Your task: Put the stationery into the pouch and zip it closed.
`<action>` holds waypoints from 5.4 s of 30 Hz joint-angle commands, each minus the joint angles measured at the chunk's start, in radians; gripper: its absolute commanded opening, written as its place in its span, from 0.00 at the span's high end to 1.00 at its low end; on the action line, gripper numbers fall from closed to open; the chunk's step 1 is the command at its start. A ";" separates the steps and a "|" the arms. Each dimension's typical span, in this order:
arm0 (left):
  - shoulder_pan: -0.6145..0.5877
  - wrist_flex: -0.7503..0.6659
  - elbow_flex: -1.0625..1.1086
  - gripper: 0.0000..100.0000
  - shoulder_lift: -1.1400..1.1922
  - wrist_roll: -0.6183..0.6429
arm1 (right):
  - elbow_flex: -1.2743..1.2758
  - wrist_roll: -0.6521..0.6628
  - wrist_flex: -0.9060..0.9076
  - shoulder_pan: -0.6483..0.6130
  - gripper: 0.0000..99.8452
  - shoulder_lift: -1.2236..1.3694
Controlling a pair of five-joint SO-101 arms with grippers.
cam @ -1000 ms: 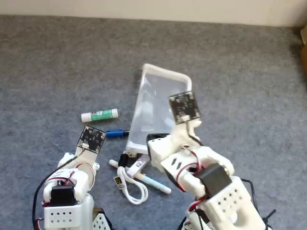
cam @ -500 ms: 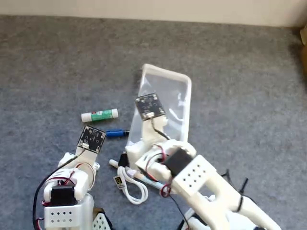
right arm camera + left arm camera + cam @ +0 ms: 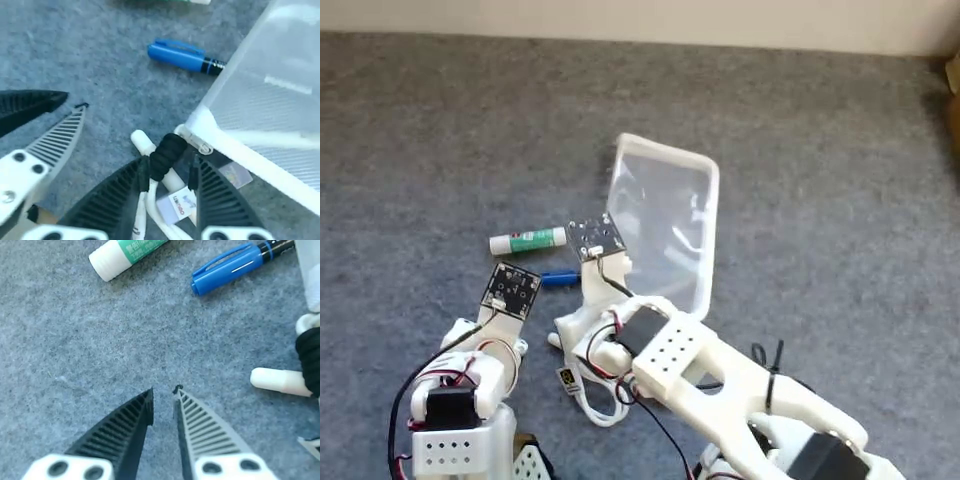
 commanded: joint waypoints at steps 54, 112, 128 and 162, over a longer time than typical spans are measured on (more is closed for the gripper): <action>-0.004 0.008 0.021 0.91 -0.012 0.009 | -0.056 0.278 0.243 0.180 1.00 -0.064; -0.004 0.003 0.021 0.91 -0.015 0.006 | -0.073 0.597 0.237 0.305 1.00 -0.295; -0.004 -0.410 -0.064 0.91 -0.018 0.006 | -0.045 0.591 0.197 0.305 1.00 -0.463; 0.455 -0.370 -0.283 0.72 -0.012 0.279 | -0.154 0.551 0.386 0.300 1.00 -0.584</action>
